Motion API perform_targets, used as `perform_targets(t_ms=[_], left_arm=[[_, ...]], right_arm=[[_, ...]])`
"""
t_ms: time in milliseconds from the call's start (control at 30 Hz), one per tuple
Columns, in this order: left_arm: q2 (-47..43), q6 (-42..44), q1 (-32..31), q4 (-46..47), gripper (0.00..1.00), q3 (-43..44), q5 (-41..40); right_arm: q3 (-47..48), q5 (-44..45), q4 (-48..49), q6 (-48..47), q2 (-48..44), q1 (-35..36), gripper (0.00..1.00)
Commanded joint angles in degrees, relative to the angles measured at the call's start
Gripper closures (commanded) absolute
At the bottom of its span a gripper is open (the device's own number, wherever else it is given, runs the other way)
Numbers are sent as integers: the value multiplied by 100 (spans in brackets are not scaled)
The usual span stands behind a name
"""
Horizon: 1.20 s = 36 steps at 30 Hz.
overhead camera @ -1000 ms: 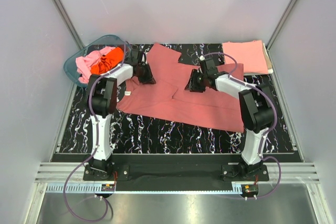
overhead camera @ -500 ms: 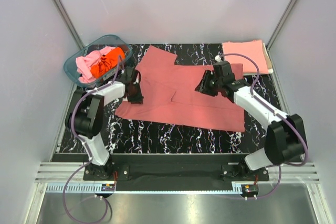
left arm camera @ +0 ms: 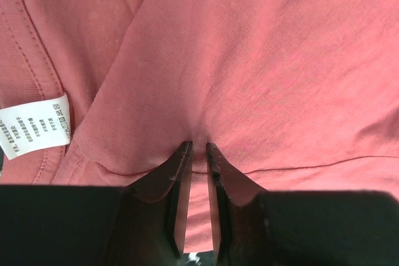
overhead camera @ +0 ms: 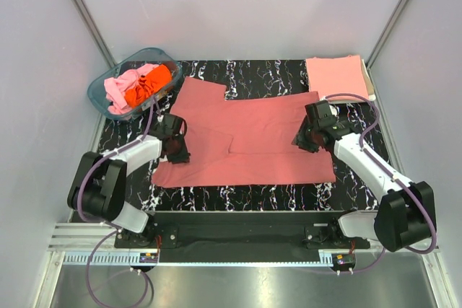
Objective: Fold and stack the t-shirts
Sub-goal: Fold the tshirt
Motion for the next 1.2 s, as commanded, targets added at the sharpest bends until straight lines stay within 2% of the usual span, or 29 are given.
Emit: perform_targets(t_ms=[0,67,133,167,200,267,400,600,733,967,1167], left_arm=[[-315,-34,7,-637,77,-355,-486],[-508,1,7,-742,74,-172,-513],[-666,62,7,-883,73,48,-469],[-719,124,-54,-892,73,266,-443],[-763,133,-106,-875,72,373,-478],[-729,194,-221,-831,71,645,-426],[-317,107,-230,-577,72,822,249],[510,19,-195,-585,72,805,199],[669,-209,-195,-515,73,489,278],[238,-570,-212,-32,73,-529,278],[-60,-658,-230,30,73,-812,375]], right_arm=[[-49,433,-440,294,-72,-94,63],[-93,469,-590,487,-46,-120,65],[-94,443,-634,576,7,-199,73],[-85,399,-626,611,33,-243,83],[-93,364,-608,611,173,-331,99],[29,294,-547,594,375,-410,100],[319,363,-547,629,1156,-542,100],[417,460,-582,787,1914,-753,100],[-48,609,-678,919,1818,-867,100],[-752,434,-705,963,1265,-894,100],[-1288,267,-723,1217,606,-885,100]])
